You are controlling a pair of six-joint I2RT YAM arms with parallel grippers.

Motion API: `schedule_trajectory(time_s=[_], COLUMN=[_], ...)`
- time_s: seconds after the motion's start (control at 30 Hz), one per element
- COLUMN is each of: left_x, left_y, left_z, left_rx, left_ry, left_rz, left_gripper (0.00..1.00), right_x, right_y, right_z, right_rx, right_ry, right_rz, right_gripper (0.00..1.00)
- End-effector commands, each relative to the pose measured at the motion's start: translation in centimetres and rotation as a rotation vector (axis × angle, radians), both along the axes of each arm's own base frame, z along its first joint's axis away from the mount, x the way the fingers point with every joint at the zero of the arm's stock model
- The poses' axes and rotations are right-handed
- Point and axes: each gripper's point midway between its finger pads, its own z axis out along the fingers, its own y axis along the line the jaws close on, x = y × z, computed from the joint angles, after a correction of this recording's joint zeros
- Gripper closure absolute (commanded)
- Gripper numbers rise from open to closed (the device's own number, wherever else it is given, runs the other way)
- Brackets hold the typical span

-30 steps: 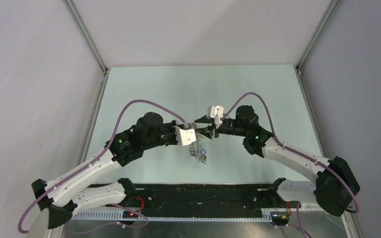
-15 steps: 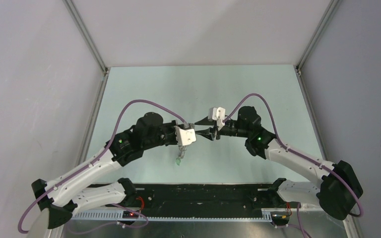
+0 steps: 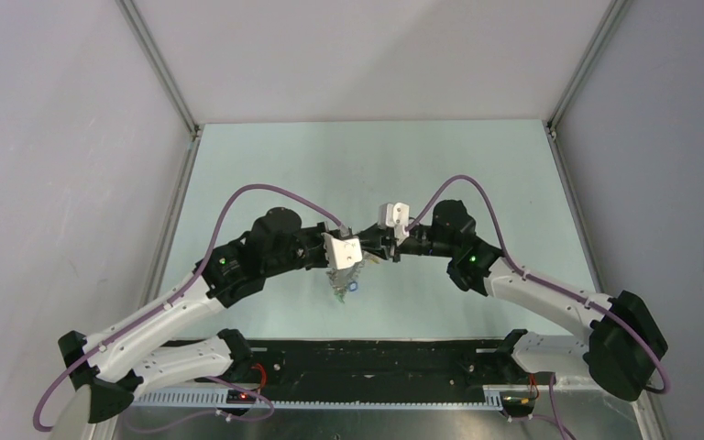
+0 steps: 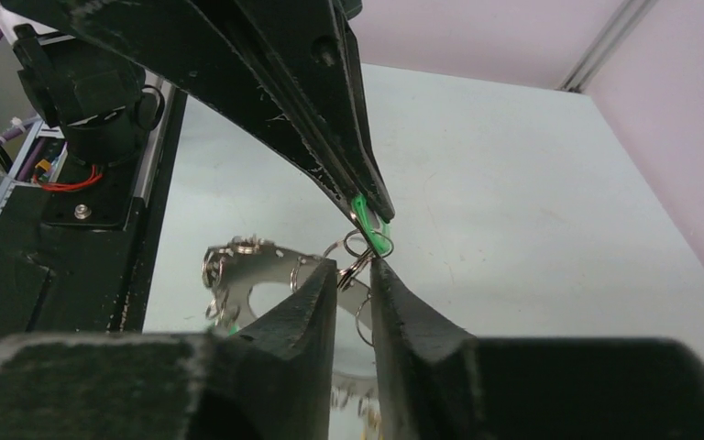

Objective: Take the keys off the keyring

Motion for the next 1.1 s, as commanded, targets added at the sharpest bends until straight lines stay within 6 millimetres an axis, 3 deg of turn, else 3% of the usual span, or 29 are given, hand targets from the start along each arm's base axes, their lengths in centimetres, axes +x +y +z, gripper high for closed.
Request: schedule_trajectory(time_s=[0.0,0.1,0.13,0.67,0.93,1.07], left_x=[0.3,0.3,0.3,0.8,0.5,0.6], left_y=[-0.7,-0.6,-0.5,-0.4,-0.8,-0.7], left_z=[3.1,3.3,3.6,3.1,2.6,2.8], left_rx=[-0.090,-0.099,-0.107,-0.096,-0.092,-0.094], left_ry=[-0.081,-0.086,-0.094,-0.097,-0.086,-0.089], left_rz=[-0.016,-0.011,-0.007,0.016,-0.007,-0.002], left_gripper=[1.00,1.00,1.00,1.00,1.00,1.00], right_x=[1.1,1.5,1.6,0.7,0.6,0.2], right_y=[0.4,0.3,0.2,-2.3,-2.6,-2.4], right_z=[1.8,1.8,1.8,5.0,7.0,6.9], right_rx=[0.050,0.045,0.044,0.120,0.217,0.218], right_ry=[-0.038,-0.038,-0.040,-0.033,-0.011,-0.005], right_rz=[-0.043,-0.069,-0.074,-0.085,-0.099,-0.080], right_gripper=[0.80,0.99,1.00,1.00,1.00,1.00])
